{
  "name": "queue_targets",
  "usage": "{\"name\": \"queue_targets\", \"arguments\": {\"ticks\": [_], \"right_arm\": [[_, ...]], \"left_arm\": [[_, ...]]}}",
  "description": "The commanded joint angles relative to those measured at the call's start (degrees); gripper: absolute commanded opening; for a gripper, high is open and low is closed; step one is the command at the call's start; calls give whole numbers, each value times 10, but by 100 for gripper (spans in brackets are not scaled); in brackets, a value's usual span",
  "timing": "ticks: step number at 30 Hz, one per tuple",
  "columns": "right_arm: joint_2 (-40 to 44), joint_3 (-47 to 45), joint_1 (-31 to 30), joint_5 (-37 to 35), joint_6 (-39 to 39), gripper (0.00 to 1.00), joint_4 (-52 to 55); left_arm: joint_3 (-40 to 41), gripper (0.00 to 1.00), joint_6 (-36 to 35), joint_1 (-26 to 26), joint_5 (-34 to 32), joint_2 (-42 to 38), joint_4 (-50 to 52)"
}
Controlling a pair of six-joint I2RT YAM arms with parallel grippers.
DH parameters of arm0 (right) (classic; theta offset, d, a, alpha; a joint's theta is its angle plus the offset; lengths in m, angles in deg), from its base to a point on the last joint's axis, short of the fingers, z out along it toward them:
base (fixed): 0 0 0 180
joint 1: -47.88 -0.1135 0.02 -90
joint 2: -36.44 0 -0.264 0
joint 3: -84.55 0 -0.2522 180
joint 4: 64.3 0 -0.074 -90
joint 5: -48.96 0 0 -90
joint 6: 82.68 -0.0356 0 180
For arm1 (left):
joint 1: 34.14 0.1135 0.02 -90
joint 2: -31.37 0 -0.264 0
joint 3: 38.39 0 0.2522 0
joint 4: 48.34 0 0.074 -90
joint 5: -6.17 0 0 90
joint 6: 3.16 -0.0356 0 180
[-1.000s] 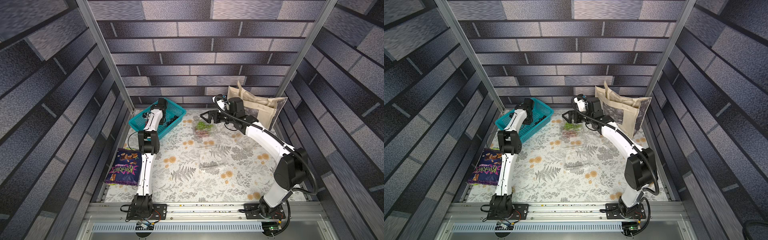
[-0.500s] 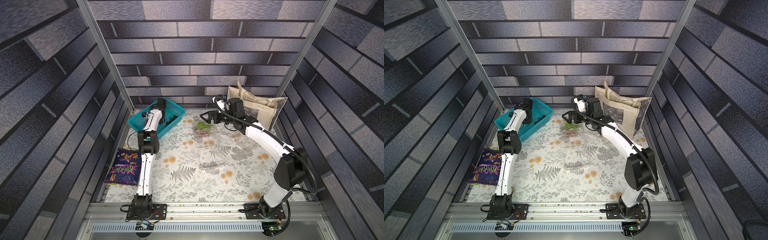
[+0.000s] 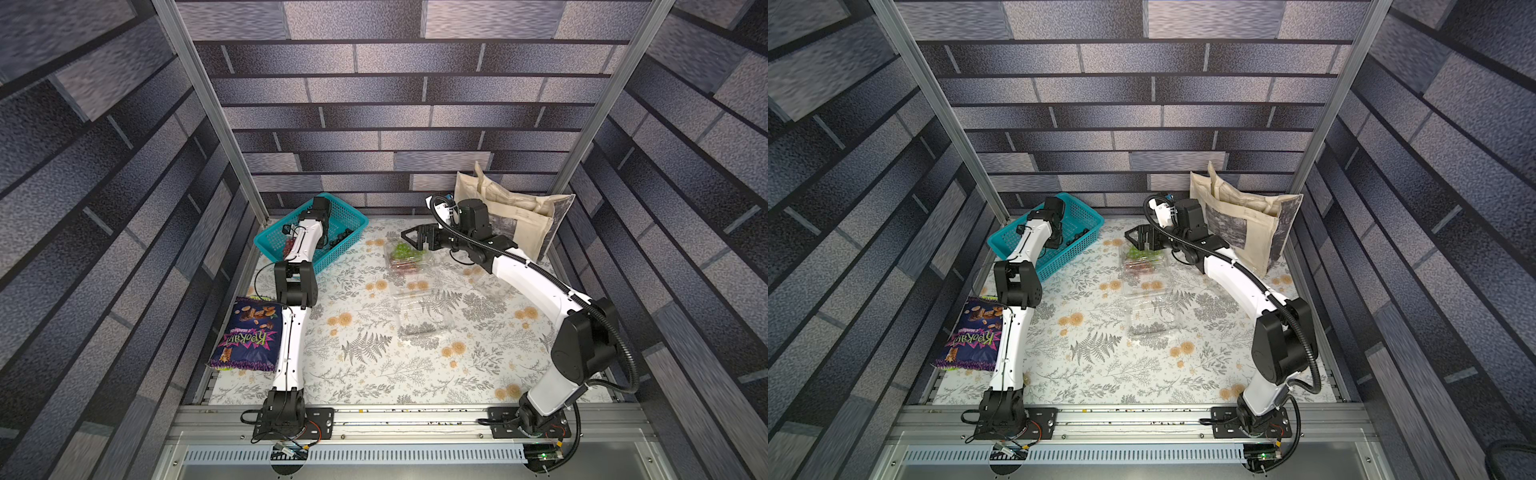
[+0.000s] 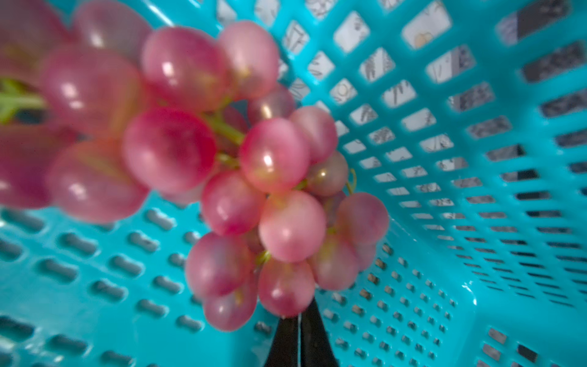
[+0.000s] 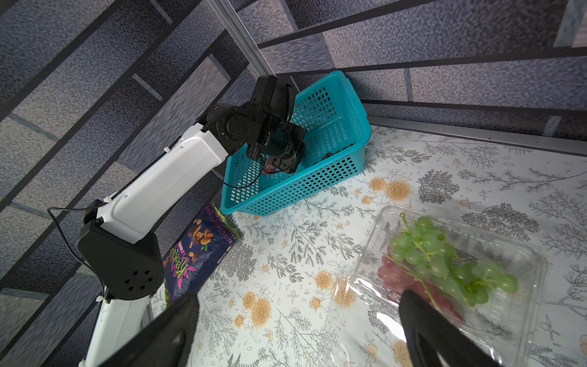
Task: Pack grapes into containers
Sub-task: Pick up the grape from the basket.
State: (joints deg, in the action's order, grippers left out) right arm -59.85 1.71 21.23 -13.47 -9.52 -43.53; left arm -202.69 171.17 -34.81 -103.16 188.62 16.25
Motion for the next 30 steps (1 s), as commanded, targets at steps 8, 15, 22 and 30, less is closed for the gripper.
{"name": "queue_targets", "arguments": {"ticks": [8, 15, 22, 30], "right_arm": [[27, -13, -2, 11, -3, 100, -15], [36, -21, -1, 11, -15, 100, -20], [44, -18, -2, 1, -14, 100, 3], [46, 1, -5, -20, -32, 100, 69]], "left_arm": [[-4, 0, -125, 9, 113, -74, -45], [9, 0, -149, 14, 185, -106, -29], [3, 0, -185, 19, 260, -128, -32], [-15, 0, -242, 26, 347, -173, -7]]}}
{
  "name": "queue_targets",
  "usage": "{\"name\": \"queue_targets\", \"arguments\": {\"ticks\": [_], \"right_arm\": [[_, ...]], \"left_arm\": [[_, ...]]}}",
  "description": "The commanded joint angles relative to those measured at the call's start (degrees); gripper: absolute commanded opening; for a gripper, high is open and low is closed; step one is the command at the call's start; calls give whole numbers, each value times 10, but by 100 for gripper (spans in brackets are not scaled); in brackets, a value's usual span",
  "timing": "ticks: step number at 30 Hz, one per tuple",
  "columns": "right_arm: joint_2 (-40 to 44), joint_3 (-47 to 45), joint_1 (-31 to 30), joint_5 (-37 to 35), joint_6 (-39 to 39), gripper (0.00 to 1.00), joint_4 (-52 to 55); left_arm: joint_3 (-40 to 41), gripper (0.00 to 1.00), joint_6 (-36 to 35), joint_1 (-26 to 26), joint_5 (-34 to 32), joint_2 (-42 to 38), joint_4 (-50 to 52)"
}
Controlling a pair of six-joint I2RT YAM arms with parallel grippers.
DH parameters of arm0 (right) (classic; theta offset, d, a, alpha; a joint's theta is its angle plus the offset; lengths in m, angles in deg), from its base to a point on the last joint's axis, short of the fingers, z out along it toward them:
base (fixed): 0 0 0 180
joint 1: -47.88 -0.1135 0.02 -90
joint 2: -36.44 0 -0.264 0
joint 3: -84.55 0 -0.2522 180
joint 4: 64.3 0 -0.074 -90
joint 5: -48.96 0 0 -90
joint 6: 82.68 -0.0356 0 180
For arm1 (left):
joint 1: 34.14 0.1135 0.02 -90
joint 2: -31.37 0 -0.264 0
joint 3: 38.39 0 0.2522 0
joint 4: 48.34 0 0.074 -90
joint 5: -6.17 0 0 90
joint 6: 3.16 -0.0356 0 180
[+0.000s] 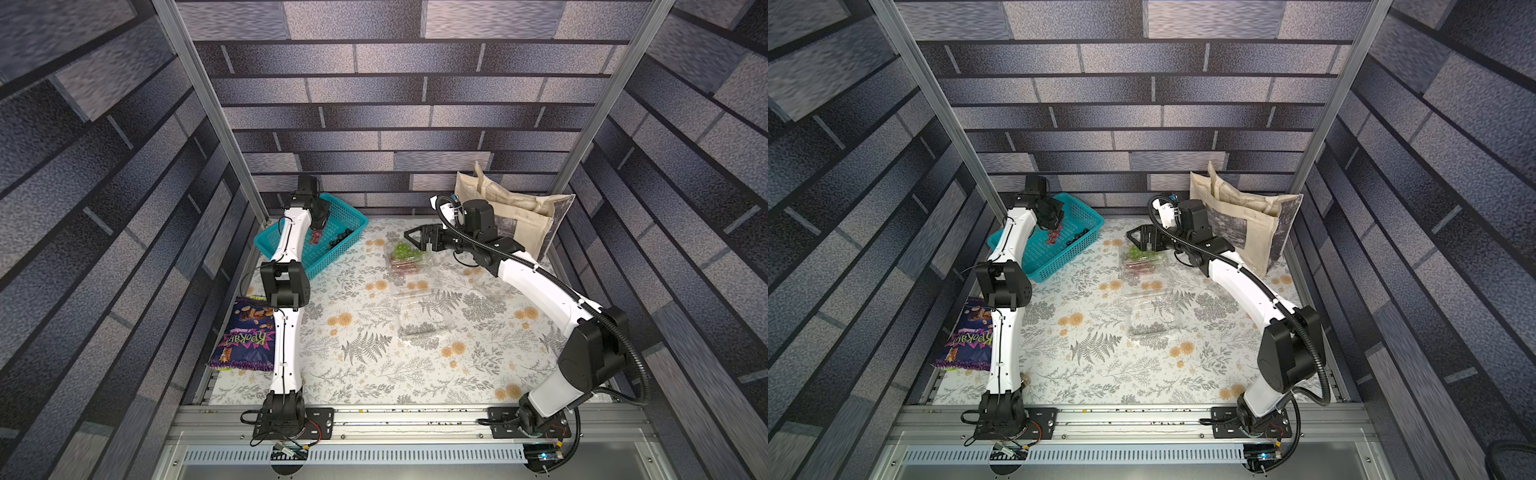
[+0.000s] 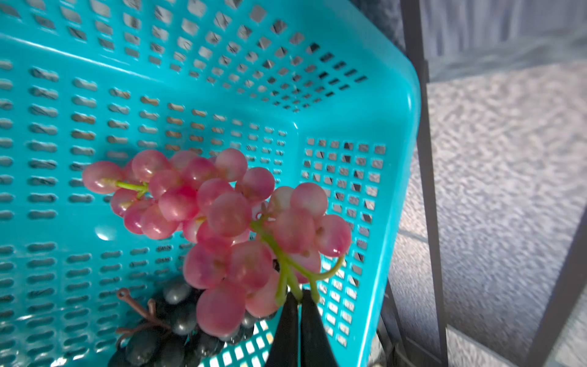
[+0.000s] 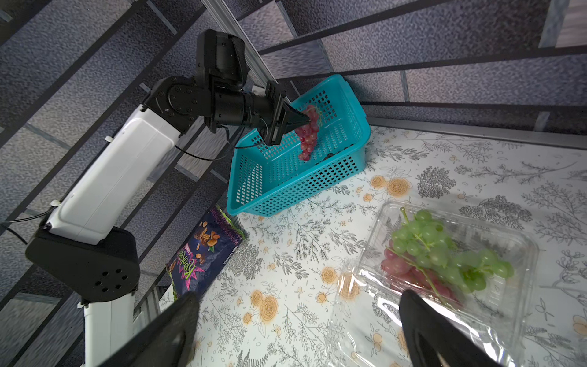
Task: Pack grapes into containers
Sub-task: Pick up the grape from the basket, then place the grape into the packing box.
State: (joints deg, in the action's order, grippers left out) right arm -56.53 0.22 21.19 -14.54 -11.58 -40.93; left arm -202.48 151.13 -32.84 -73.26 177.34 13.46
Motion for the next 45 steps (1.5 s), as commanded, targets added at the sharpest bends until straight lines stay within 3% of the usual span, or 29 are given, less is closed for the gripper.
{"name": "queue_targets", "arguments": {"ticks": [1, 14, 23, 31, 35, 42, 45], "right_arm": [[17, 14, -8, -14, -10, 100, 49], [72, -30, -17, -91, -34, 100, 155], [145, -120, -18, -145, -74, 100, 198], [222, -187, -17, -188, -88, 100, 237], [254, -203, -17, -200, -90, 100, 256], [318, -257, -17, -224, -91, 100, 281], [332, -280, -17, -221, -94, 100, 280]], "left_arm": [[-31, 0, -51, 7, 55, -63, 31], [-59, 0, -153, -29, 116, -150, 89], [-59, 0, -179, -105, 137, -217, 119], [-33, 0, -184, -209, 139, -272, 130], [58, 0, -180, -269, 144, -315, 91], [416, 0, -83, -329, 175, -447, -163], [506, 0, -77, -354, 155, -477, -198]]}}
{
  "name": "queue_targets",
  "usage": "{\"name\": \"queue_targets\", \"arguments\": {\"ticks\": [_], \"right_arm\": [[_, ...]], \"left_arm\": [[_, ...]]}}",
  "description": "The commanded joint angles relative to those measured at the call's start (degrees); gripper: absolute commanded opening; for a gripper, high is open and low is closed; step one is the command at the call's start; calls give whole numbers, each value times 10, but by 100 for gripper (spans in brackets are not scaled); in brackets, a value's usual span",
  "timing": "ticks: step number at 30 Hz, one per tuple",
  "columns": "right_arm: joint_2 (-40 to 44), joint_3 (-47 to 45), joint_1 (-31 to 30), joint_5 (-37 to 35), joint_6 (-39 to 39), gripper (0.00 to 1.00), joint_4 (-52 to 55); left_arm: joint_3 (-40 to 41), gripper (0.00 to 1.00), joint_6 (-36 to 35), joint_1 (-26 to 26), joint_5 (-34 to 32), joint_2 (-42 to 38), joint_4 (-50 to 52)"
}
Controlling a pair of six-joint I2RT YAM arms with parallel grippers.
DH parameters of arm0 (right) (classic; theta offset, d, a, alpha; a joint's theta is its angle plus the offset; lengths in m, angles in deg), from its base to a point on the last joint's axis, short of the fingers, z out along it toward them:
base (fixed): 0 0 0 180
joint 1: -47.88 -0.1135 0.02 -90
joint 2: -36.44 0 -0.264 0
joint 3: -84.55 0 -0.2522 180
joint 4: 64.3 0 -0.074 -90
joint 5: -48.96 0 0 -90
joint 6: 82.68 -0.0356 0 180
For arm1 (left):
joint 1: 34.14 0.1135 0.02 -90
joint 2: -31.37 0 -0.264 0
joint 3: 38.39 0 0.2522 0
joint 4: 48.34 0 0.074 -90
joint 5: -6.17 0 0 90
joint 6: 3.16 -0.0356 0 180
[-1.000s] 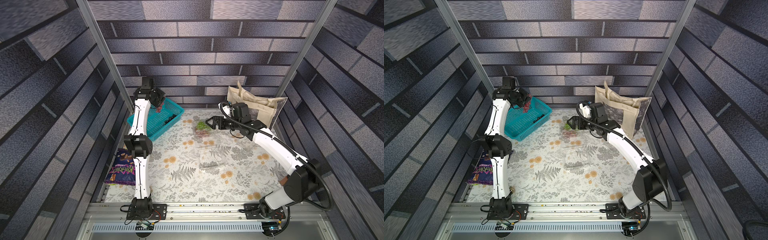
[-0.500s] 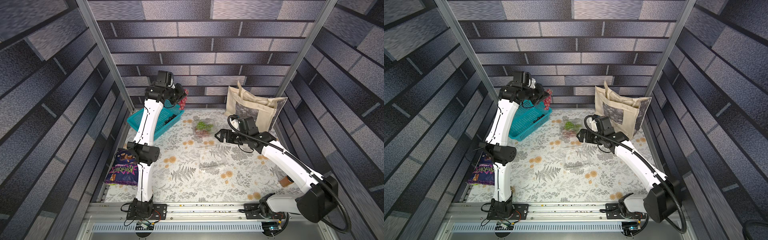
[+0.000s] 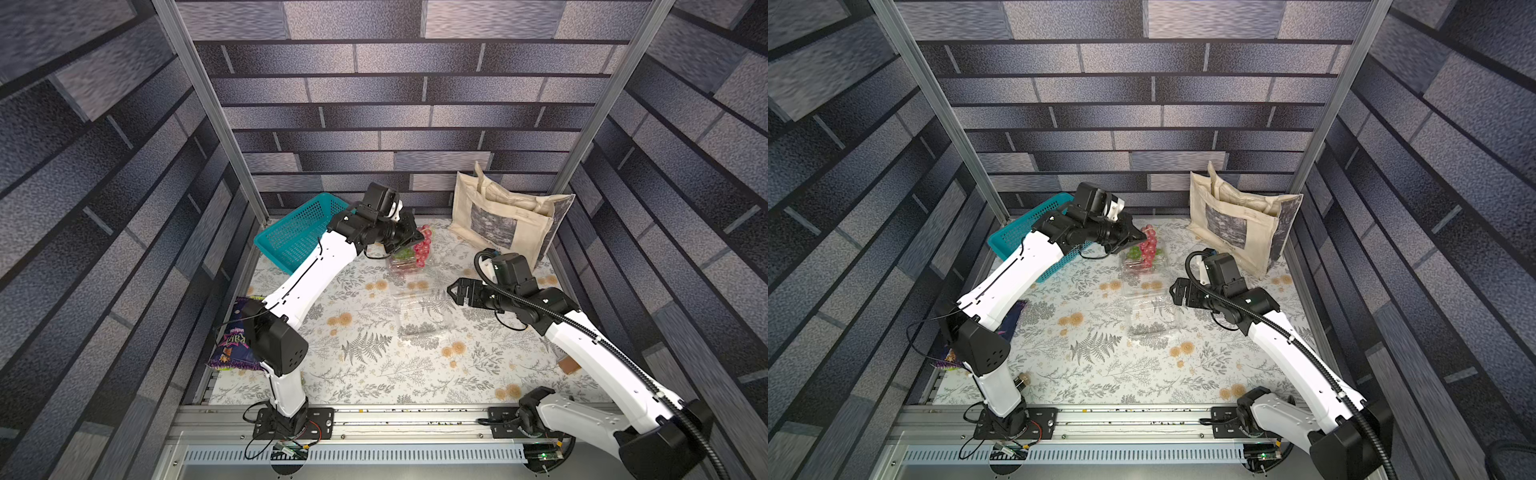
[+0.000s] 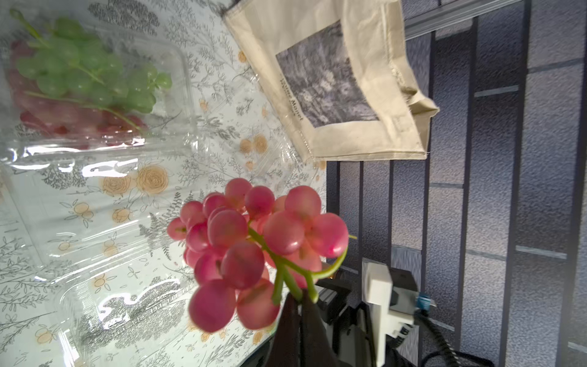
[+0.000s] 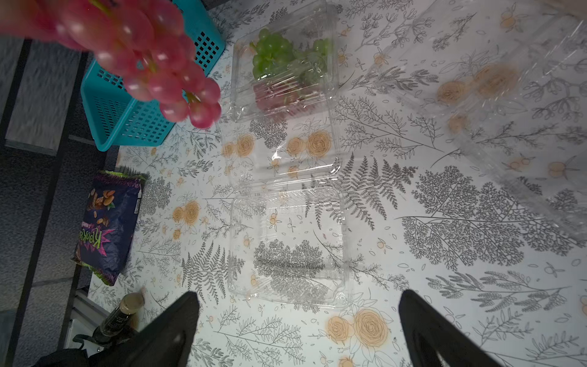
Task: Pack grapes into containers
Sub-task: Place the grape into the packing box.
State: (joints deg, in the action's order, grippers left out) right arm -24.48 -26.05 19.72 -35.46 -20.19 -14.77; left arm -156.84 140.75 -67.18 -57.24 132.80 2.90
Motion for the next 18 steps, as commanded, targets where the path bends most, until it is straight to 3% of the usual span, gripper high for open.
{"name": "queue_targets", "arguments": {"ticks": [1, 7, 18], "right_arm": [[14, -23, -2, -11, -8, 100, 20], [28, -57, -2, -16, -16, 100, 5], [39, -90, -2, -10, -28, 100, -17]], "left_arm": [[75, 0, 28, -18, -11, -39, -100], [199, 0, 41, -56, -33, -72, -149], [272, 0, 45, -124, -94, -107, -141]]}}
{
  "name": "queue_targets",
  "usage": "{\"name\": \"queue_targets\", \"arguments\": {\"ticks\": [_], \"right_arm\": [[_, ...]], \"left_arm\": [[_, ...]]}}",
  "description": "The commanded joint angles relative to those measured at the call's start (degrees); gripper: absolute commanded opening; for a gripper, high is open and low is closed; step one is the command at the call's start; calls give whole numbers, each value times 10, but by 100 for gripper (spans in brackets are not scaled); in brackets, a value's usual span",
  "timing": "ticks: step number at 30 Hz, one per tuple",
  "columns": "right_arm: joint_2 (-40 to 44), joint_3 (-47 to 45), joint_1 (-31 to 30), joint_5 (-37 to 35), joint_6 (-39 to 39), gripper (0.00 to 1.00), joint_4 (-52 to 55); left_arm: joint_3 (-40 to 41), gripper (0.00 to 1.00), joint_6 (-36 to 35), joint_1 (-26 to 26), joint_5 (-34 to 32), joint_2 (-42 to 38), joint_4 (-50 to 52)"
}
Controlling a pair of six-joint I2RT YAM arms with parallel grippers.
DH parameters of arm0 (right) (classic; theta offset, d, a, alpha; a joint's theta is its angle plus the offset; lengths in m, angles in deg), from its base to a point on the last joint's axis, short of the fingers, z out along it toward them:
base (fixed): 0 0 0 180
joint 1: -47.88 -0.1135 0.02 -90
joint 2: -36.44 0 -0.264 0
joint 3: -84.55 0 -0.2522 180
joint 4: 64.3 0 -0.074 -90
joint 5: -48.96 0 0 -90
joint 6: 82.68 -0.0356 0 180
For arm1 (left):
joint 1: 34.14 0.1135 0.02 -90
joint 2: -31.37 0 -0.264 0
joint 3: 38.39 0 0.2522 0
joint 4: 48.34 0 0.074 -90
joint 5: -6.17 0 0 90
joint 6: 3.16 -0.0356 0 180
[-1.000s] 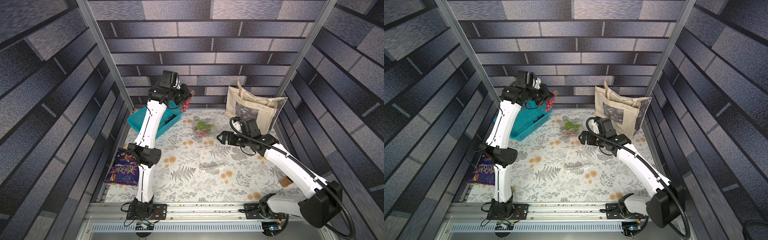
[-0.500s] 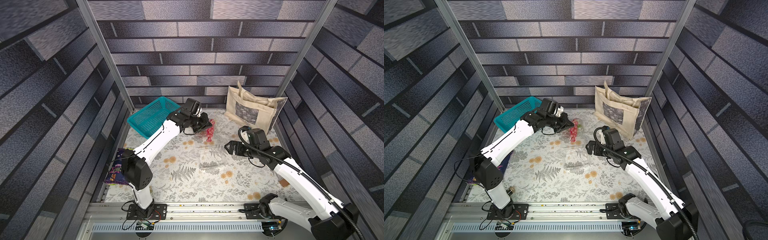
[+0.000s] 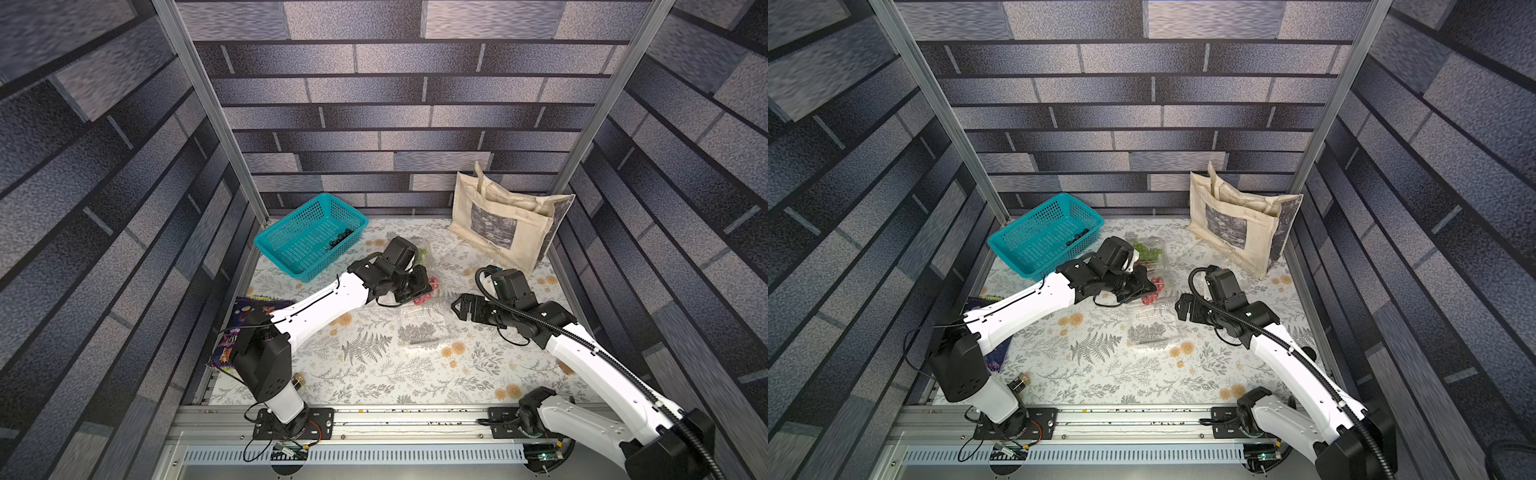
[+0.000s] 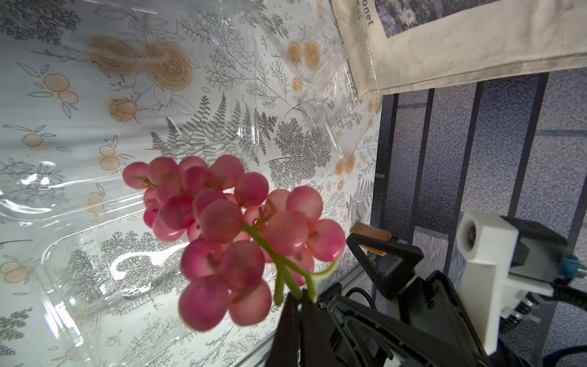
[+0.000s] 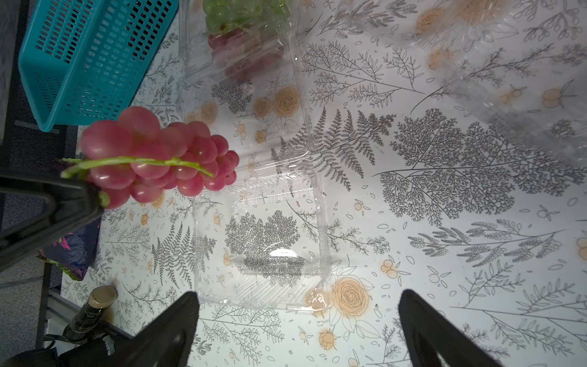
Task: Pack grapes into containers
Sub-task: Place the grape into the packing box.
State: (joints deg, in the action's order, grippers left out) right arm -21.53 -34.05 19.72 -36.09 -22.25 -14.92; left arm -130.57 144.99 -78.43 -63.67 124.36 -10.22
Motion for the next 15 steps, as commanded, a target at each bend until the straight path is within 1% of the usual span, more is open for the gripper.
{"name": "queue_targets", "arguments": {"ticks": [1, 5, 9, 15], "right_arm": [[10, -12, -3, -3, -7, 100, -17], [12, -20, -3, -4, -7, 100, -18], [17, -33, -3, -1, -10, 100, -22], [22, -51, -3, 1, -17, 100, -32]], "left_arm": [[14, 0, 3, -15, -33, -25, -10], [26, 0, 0, -22, -51, -42, -8], [24, 0, -4, -28, -54, -53, 3], [36, 0, 16, -60, -65, -59, 33]]}}
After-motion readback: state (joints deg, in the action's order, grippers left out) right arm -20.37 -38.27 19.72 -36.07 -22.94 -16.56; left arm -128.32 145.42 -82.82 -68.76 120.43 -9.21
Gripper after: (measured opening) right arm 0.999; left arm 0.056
